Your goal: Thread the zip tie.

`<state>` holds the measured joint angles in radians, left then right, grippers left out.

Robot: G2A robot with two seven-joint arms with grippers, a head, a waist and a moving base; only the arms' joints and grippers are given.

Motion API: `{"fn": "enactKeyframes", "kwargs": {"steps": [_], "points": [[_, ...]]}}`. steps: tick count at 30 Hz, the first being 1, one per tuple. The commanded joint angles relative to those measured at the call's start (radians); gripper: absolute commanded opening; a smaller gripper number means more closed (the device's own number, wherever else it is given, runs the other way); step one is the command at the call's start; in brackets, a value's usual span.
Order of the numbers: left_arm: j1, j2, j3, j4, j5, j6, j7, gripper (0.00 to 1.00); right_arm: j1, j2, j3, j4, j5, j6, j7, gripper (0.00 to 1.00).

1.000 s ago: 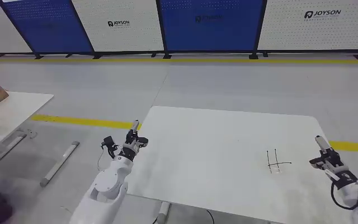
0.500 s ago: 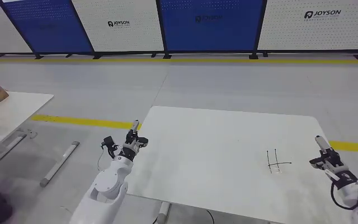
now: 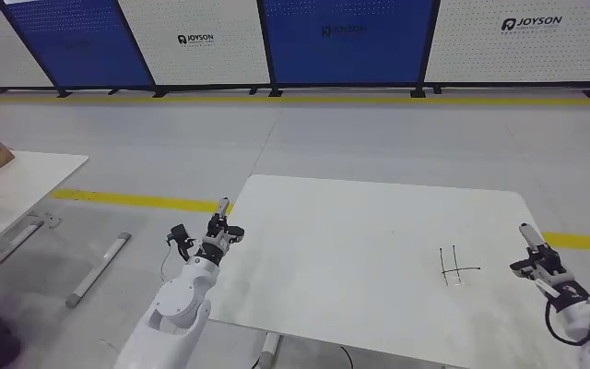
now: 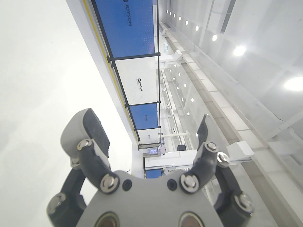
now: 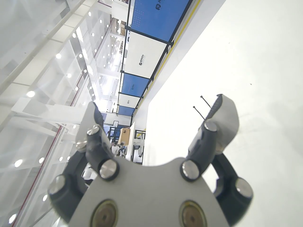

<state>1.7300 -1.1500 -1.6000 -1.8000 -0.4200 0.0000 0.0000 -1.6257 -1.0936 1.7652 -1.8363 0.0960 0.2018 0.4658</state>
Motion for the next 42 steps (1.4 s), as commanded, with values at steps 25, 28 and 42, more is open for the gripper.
{"fn": "enactKeyframes", "kwargs": {"steps": [25, 28, 42], "points": [[0.000, 0.000, 0.000, 0.000, 0.000, 0.000, 0.000, 1.00, 0.533, 0.086, -0.122, 0.429, -0.249, -0.161, 0.903, 1.00], [0.000, 0.000, 0.000, 0.000, 0.000, 0.000, 0.000, 1.00, 0.533, 0.086, -0.122, 0.429, -0.249, -0.161, 0.903, 1.00], [0.000, 0.000, 0.000, 0.000, 0.000, 0.000, 0.000, 1.00, 0.699, 0.158, -0.352, 0.738, -0.028, -0.433, 0.924, 1.00]]}}
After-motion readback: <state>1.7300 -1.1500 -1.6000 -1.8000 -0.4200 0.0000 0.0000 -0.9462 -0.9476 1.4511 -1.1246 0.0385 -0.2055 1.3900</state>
